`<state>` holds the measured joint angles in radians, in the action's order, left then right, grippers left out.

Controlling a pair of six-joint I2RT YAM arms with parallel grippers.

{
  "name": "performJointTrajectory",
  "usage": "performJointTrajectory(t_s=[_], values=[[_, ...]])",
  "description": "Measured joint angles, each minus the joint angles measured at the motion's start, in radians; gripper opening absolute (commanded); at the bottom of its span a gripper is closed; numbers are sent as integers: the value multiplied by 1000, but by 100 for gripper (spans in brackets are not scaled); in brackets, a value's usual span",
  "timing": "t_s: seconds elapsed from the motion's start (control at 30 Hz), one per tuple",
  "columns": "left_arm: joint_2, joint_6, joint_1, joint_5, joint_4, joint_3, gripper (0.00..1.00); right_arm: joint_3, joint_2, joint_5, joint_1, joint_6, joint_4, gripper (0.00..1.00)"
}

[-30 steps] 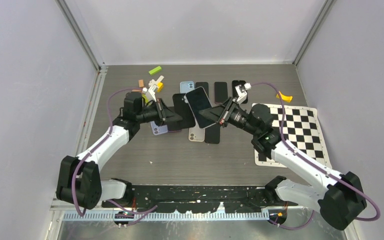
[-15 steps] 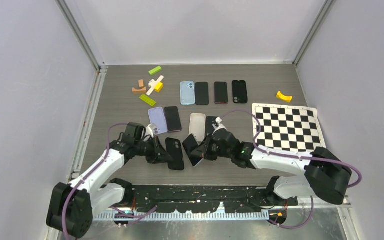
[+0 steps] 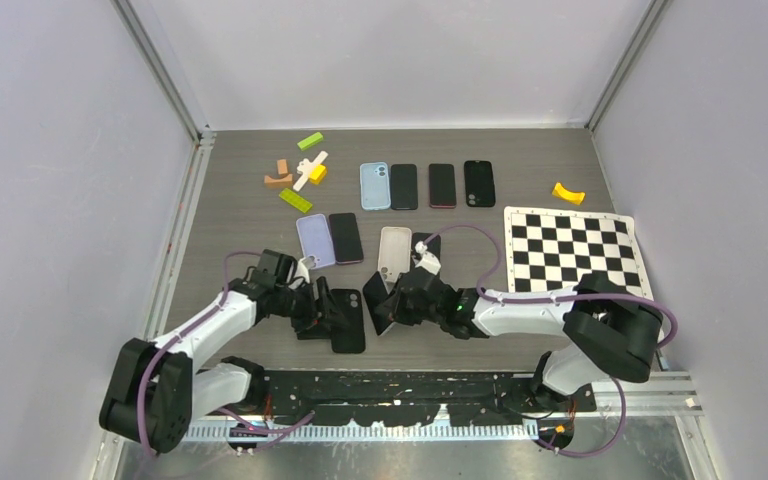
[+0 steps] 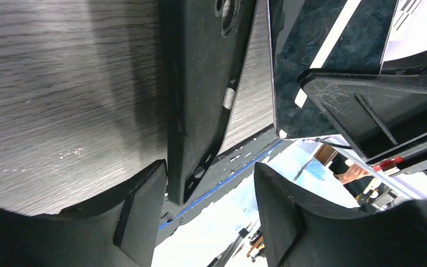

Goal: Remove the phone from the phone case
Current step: Place the phone case at the center of the board, then place the phone at the center of the board, then reset both arms

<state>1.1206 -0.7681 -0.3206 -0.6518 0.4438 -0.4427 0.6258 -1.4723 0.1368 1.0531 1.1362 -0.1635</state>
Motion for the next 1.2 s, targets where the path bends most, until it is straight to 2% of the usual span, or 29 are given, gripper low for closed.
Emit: performJointTrajectory(t_s=[0.1, 0.23, 0.47, 0.57, 0.63, 0.8, 0.9, 0.97, 1.0, 1.2], values=[[-13, 9, 0, 19, 11, 0, 82, 0, -10, 4, 2, 1, -2, 13], [-69, 12, 0, 63, 53, -18, 99, 0, -10, 6, 5, 1, 6, 23], [-91, 17, 0, 119, 115, -87, 100, 39, -43, -22, 11, -8, 109, 43], [-103, 21, 0, 144, 161, -125, 100, 63, -48, -28, 20, -14, 162, 61], [-113, 29, 0, 156, 190, -149, 100, 80, -48, -27, 26, -24, 203, 67], [-130, 72, 0, 192, 284, -243, 100, 112, -14, -17, 31, -59, 299, 70], [-139, 98, 0, 226, 339, -301, 100, 143, 45, 33, 32, -89, 391, 73], [-151, 121, 0, 259, 383, -344, 100, 163, 102, 73, 32, -110, 444, 82], [-163, 132, 0, 281, 409, -370, 100, 174, 144, 106, 32, -124, 482, 92], [-272, 216, 0, 419, 532, -517, 100, 280, 385, 321, 32, -211, 715, 96]])
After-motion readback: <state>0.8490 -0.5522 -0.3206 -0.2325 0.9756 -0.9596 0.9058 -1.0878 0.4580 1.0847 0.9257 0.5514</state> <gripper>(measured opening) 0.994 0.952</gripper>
